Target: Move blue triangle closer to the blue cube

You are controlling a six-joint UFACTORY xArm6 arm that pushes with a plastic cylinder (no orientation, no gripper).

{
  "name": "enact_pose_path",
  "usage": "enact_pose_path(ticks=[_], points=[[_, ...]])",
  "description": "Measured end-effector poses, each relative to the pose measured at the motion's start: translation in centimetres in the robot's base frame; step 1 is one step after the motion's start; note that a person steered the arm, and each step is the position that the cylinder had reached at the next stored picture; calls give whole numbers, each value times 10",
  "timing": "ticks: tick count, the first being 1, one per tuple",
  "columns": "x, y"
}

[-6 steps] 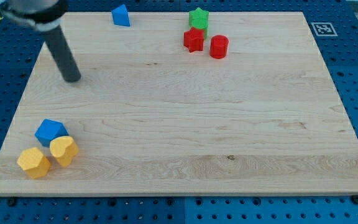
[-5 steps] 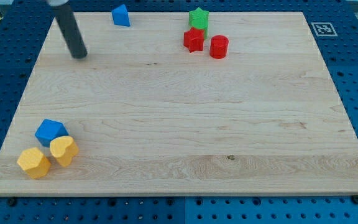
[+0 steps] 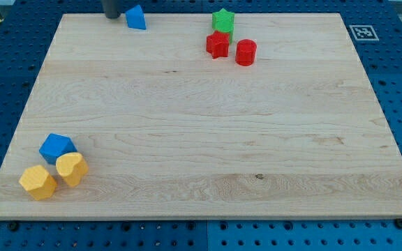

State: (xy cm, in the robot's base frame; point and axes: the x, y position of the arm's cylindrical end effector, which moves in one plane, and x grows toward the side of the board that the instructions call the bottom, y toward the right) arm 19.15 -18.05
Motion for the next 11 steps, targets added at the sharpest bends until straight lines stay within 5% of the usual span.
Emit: enact_pose_path(ticks=[6,11], points=[[21,78],[179,34]])
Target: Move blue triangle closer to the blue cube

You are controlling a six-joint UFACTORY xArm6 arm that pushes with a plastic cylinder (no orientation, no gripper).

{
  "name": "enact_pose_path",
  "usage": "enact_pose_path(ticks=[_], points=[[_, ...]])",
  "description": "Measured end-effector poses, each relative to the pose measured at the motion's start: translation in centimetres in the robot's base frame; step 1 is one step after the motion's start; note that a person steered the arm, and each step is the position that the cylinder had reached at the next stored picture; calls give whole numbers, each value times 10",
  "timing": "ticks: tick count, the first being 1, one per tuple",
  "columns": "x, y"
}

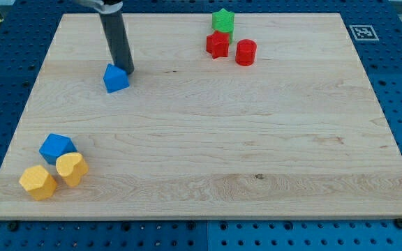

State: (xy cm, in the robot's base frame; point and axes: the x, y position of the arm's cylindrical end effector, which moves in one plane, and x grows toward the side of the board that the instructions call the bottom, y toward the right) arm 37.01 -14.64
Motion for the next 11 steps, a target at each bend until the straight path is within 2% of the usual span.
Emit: enact_pose_path(ticks=[1,6,11], points=[[19,-6],[21,-30],[122,-30]])
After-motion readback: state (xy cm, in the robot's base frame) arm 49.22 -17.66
